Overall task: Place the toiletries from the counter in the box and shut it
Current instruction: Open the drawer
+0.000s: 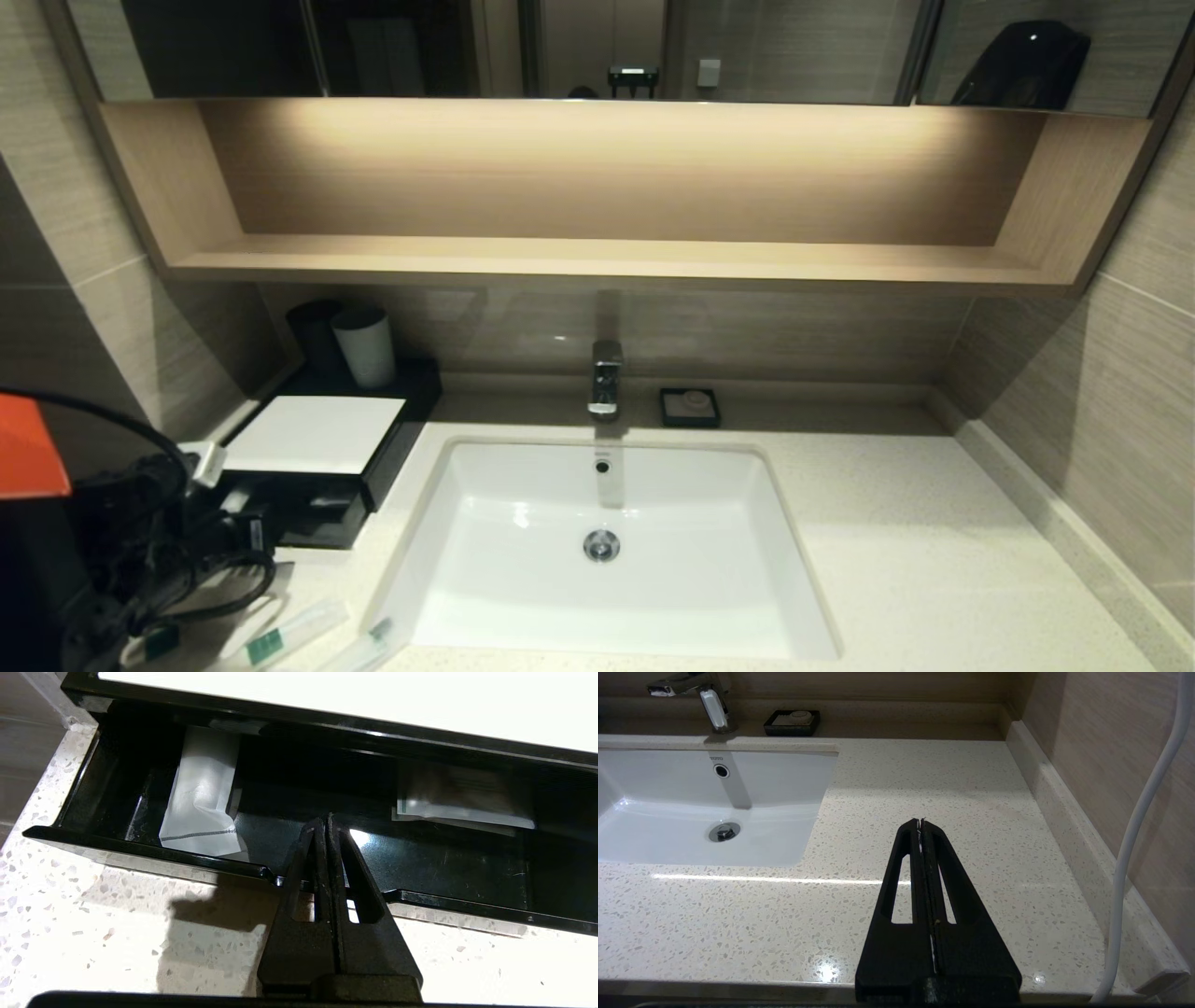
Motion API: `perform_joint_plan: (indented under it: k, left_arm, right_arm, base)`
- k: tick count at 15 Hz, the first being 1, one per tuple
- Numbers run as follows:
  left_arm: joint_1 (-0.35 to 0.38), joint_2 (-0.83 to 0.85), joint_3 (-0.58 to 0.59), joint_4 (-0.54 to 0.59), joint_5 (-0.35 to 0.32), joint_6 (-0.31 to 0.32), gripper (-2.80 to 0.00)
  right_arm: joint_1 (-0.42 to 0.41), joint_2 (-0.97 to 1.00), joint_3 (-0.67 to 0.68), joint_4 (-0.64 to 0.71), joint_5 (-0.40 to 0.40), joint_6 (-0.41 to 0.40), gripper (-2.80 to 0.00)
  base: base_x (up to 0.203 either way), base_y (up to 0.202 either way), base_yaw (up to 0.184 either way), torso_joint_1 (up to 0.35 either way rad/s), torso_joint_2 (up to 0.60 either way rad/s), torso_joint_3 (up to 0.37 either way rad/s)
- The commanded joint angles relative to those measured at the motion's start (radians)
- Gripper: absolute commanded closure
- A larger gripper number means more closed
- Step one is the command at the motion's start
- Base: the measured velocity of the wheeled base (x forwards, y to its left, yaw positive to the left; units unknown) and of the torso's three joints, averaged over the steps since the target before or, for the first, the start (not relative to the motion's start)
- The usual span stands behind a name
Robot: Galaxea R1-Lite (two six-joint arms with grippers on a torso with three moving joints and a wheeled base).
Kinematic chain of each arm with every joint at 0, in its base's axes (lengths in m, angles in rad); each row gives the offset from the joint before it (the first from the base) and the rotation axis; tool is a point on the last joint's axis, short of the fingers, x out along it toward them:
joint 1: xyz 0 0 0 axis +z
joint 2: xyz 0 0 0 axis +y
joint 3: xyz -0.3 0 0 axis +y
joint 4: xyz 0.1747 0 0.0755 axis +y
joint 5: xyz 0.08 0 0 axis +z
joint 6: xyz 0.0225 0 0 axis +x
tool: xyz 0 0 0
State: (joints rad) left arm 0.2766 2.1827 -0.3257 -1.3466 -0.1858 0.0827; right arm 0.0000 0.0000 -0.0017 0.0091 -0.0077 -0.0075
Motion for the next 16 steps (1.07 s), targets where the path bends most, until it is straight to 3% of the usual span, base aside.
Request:
perform_joint_plan:
  k: [1,16]
  left_arm:
    - [0.001,-0.012,0.014,-0.009,-0.001,0.002,0.0]
    - [0.007,-0.061,0.123,-0.036,-0.001,0.009,0.0]
  right_arm:
    - [0.0,0.0,0.0,0.0,0.0,0.0,0.0]
    - [0.0,0.0,0.0,0.0,0.0,0.0,0.0]
  base:
    - [0.0,0.0,0.0,0.0,0.0,0.0]
    - [0.0,0.0,0.0,0.0,0.0,0.0]
